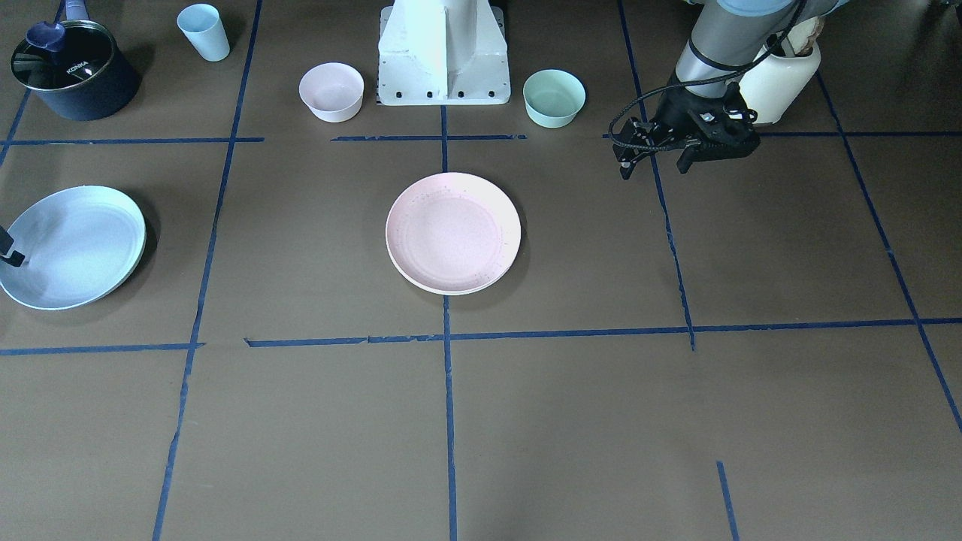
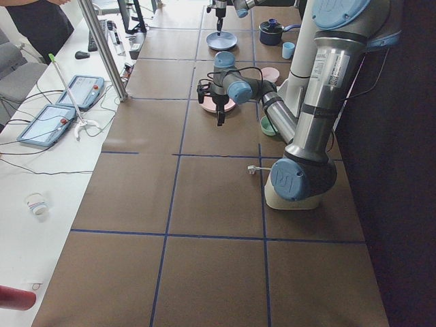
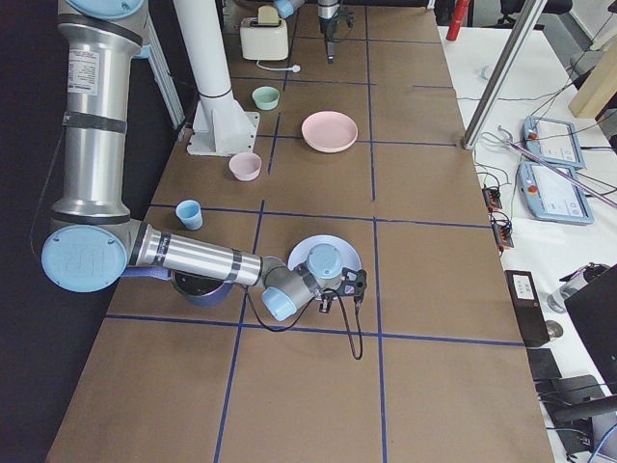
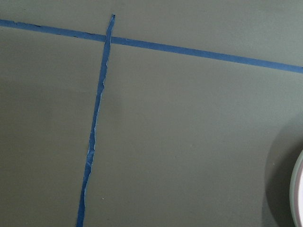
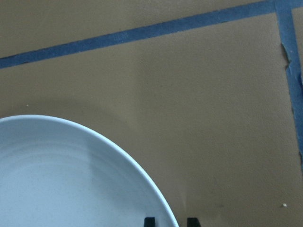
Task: Stack three plates with pink and blue
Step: 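Withdraw the left gripper while the right gripper grasps the light blue plate's rim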
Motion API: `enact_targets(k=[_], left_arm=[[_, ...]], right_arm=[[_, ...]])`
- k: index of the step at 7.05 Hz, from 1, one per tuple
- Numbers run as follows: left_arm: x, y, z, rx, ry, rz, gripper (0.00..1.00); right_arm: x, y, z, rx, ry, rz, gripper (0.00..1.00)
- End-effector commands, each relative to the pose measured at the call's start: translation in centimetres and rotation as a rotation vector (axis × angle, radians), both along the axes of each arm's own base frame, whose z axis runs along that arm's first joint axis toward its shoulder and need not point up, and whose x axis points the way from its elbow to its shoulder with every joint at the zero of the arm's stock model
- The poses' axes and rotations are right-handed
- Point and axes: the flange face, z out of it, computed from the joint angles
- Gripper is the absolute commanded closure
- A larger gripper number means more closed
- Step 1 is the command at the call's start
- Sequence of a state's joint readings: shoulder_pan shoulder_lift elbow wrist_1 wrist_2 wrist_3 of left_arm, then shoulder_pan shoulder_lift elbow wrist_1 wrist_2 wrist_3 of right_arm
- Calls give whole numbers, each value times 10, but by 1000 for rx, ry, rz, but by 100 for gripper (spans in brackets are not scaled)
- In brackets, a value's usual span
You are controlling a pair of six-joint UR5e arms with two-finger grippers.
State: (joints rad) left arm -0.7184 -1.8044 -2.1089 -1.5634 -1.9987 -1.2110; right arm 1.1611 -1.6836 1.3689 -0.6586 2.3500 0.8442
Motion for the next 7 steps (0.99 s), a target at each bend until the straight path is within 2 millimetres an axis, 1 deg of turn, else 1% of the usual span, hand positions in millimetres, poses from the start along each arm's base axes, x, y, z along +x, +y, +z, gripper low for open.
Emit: enact_targets(k=[1, 2, 3, 4, 5, 6, 7], left_arm=[[-1, 0, 0, 0, 0, -1, 0], [-2, -1, 0, 0, 0, -4, 0], [-6, -3, 4, -4, -8, -11, 0], [-17, -9, 12, 29, -28, 8, 0], [-32, -15, 29, 67, -62, 34, 0], [-52, -26, 42, 102, -91, 50, 0], [-76, -33, 68, 141, -138, 89, 0]], right_arm=[[1, 2, 0, 2, -4, -2, 98], [1, 1, -5, 12, -8, -2, 100], [0, 0, -11, 23, -14, -1, 100], [-1, -1, -25, 61, -53, -4, 100], [-2, -4, -35, 65, -96, -15, 100], [-3, -11, -55, 67, -118, 4, 100], [-9, -25, -80, 60, -149, 32, 100]])
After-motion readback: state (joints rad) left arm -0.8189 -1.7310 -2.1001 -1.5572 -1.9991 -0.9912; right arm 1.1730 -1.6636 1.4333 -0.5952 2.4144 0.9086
